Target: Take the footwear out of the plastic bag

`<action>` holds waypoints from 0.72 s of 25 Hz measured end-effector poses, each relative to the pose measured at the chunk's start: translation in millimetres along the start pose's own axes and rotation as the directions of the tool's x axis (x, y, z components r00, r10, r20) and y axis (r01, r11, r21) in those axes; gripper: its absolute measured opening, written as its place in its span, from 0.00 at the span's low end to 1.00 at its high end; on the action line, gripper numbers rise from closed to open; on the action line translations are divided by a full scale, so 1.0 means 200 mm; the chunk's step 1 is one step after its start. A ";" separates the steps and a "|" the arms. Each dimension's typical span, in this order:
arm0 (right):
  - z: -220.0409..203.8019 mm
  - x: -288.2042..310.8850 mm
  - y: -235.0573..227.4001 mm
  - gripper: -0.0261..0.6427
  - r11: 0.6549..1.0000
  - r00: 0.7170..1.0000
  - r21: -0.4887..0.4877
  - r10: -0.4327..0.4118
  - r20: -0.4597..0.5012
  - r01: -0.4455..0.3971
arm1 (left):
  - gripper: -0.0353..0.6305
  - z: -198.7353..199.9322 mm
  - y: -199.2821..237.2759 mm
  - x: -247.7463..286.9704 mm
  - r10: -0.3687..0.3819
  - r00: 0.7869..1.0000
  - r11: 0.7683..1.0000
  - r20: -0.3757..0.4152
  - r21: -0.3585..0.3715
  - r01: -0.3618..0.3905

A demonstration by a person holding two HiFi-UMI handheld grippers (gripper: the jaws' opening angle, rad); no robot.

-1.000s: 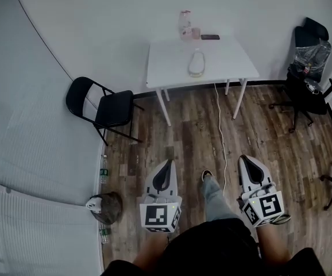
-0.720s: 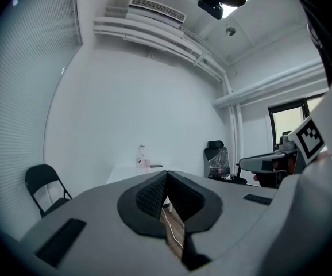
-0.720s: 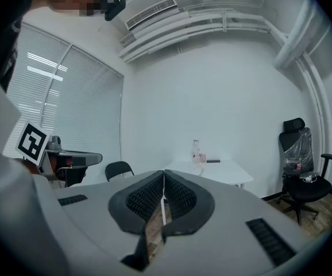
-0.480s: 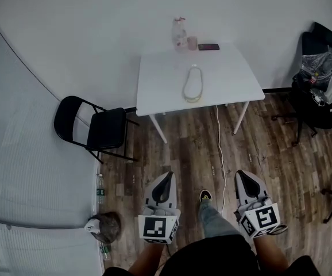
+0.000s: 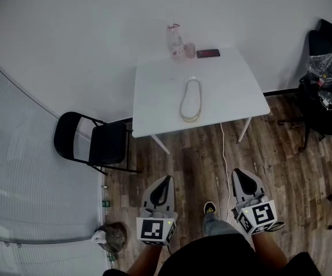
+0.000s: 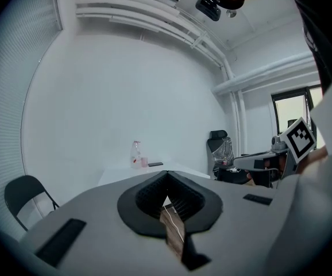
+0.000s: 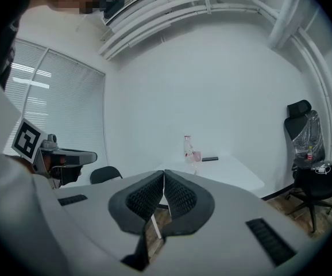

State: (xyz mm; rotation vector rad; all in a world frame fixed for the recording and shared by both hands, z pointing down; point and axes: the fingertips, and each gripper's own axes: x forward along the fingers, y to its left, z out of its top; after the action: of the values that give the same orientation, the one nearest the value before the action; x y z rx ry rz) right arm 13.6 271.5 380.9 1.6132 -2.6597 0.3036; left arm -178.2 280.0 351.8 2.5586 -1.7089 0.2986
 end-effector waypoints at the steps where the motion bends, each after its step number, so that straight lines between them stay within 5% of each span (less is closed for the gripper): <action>1: 0.02 0.05 -0.03 0.07 1.000 1.000 0.001 0.003 0.007 -0.003 | 0.09 0.02 0.01 0.05 0.009 1.000 1.000 -0.004 0.010 -0.009; 18: 0.13 0.51 -0.34 0.07 1.000 0.999 0.006 0.019 0.035 -0.020 | 0.09 0.04 0.16 0.57 0.023 0.999 0.999 -0.032 0.035 -0.022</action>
State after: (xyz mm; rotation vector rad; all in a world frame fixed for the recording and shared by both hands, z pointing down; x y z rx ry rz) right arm 27.9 147.1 378.6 1.6103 -2.7045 0.2870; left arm -165.1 162.7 363.2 2.5453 -1.7378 0.3717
